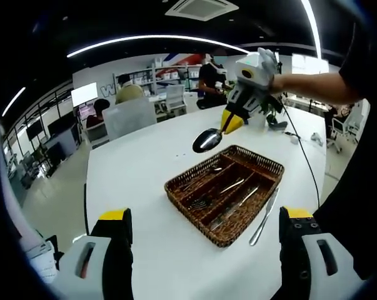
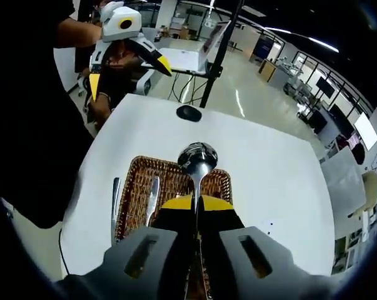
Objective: Arrange the knives, forks, and spoons in their matching storage slots by inserting each utensil handle-first until every utensil is classified and aligned in the correct compartment
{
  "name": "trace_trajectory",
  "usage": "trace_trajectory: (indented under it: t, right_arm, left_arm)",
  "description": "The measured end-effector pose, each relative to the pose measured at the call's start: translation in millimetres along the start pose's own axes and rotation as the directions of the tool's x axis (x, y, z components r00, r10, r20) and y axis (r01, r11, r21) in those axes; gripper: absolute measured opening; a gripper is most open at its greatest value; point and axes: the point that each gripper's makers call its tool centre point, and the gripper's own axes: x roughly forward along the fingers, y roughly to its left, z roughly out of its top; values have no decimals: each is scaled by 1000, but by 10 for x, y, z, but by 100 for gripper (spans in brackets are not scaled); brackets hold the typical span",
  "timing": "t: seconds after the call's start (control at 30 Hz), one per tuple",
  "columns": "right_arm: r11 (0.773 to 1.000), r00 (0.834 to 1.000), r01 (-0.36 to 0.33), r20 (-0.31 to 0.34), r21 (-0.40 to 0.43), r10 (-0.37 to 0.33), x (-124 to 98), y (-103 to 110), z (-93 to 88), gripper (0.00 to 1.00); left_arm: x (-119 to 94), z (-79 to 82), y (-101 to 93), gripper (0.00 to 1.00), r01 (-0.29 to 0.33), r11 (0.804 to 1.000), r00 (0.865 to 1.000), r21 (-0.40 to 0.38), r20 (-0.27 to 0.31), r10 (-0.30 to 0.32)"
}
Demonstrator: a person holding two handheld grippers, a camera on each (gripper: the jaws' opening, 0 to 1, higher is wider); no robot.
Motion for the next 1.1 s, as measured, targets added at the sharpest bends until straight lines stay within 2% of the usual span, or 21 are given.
trace_trajectory:
  t: [0.53,1.1]
  right_arm:
    - [999,999,36,6,-6,-36,-5,-374,-58,0]
    - [1000,1000,16,-3,-4,-16,181,-380,-119,0]
  left_arm:
    - [106,24,96,99,3,1000,1000,-13,-5,-3]
    - [116,-27,182,99,1,1000,1000,-29,-13,-2]
